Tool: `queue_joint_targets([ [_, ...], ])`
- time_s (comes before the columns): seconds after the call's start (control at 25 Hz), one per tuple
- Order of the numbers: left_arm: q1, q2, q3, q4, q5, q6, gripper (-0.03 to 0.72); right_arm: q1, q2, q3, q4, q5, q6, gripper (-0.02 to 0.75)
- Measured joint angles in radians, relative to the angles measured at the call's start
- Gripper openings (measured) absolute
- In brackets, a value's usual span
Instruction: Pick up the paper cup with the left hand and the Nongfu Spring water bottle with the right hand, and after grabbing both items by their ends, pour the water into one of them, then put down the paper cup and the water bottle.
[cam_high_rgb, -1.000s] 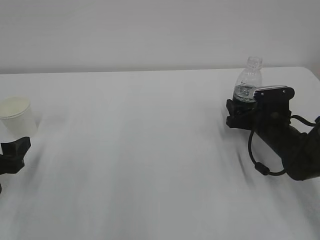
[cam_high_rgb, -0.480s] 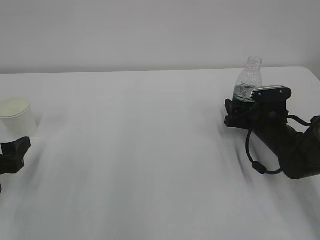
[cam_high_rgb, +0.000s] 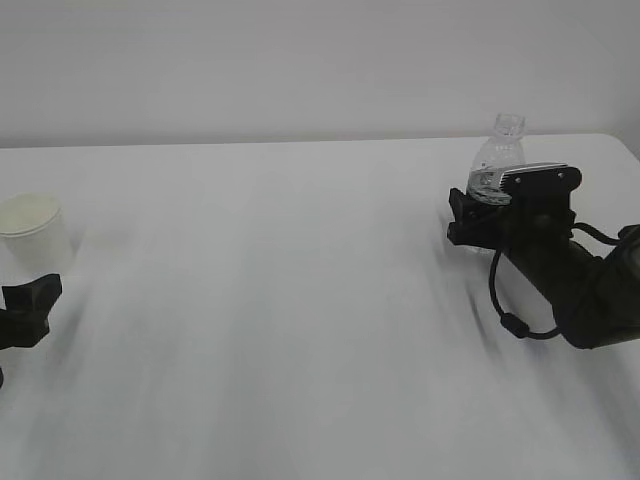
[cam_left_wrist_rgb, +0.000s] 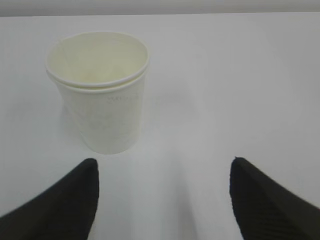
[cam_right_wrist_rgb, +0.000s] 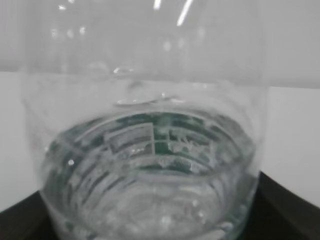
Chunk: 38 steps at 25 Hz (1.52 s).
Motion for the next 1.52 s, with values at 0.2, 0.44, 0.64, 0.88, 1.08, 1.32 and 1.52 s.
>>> queue_joint_targets([
  [0.2,0.0,0.0,0.0,0.002,0.0,0.0,0.587,0.0,0.0,-0.004,0.0,0.004,-0.002,0.594],
  [0.44,0.0,0.0,0.0,0.002,0.0,0.0,0.587,0.0,0.001,-0.004,0.001,0.005,-0.004,0.593],
  [0.64,0.0,0.0,0.0,0.002,0.0,0.0,0.587,0.0,0.001,-0.004,0.001,0.008,-0.006,0.554],
  [0.88,0.0,0.0,0.0,0.002,0.0,0.0,0.587,0.0,0.001,-0.004,0.001,0.01,-0.006,0.481],
  [1.08,0.0,0.0,0.0,0.002,0.0,0.0,0.587,0.0,0.001,-0.004,-0.001,0.01,-0.01,0.478],
  [1.32,0.0,0.0,0.0,0.01,0.0,0.0,0.587,0.0,-0.001,-0.004,-0.009,0.016,-0.029,0.477],
  [1.52,0.0,0.0,0.0,0.019,0.0,0.0,0.587,0.0,-0.042,-0.004,-0.039,0.114,-0.035,0.477],
])
